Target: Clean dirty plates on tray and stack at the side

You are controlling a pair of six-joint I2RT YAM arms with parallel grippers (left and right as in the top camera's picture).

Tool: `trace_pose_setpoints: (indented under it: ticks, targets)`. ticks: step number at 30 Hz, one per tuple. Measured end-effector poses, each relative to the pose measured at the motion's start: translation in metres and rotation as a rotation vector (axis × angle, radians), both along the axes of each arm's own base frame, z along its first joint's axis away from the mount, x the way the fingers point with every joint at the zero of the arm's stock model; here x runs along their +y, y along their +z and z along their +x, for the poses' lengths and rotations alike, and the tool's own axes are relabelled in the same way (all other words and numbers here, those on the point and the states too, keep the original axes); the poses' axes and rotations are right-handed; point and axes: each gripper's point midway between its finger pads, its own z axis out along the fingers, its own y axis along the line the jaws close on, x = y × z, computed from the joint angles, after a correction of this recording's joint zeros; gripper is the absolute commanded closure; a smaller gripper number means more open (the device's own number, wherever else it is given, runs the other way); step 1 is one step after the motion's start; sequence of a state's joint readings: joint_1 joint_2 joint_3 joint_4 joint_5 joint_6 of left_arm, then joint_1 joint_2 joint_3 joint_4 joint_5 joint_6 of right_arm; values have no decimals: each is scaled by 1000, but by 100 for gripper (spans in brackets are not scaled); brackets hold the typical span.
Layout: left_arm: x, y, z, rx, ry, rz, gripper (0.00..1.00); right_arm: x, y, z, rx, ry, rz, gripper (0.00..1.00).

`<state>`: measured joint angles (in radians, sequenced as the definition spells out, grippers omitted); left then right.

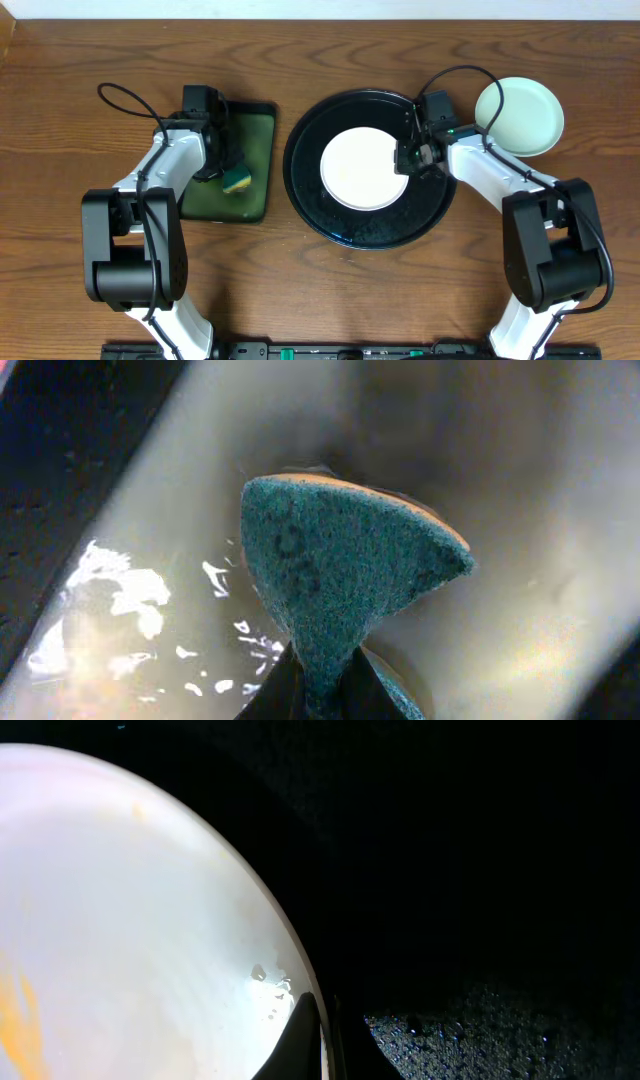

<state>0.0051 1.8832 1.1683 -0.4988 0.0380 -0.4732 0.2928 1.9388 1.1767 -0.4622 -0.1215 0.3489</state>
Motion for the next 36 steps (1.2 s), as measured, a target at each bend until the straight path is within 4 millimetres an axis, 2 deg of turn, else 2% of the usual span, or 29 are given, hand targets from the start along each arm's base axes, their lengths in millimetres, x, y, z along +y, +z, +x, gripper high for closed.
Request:
trace_pose_setpoints:
  ticks: [3,5,6,8,10,13,16,18,21,28,36]
  targets:
    - [0,3,-5,14,0,0,93,3,0,0,-6,6,-7,95]
    - [0,10,-11,23,0,0,93,3,0,0,-8,4,-9,84]
    - [0,16,-12,16,0,0,93,4,-1,0,-7,4,-9,82]
    - [0,35,-10,-31,0,0,92,8,-1,-1,-10,12,-7,82]
    - [-1,64,-6,-109,-1,-2,93,10,-1,-1,-17,15,-22,85]
    - [-7,120,-4,-266,-17,-37,93,8,-2,-1,-21,11,-34,91]
    - [-20,150,-7,-346,-49,-88,93,8,-1,0,-25,9,-36,97]
    - [-34,161,-10,-373,-88,-131,92,9,-1,1,-29,11,-30,97]
    - [-62,162,-14,-365,-161,-187,92,10,0,1,-30,13,-24,98]
    - [-138,143,-25,-301,-355,-260,92,11,0,1,-31,15,-18,99]
    - [-218,102,-29,-240,-464,-326,92,11,0,1,-31,16,-16,99]
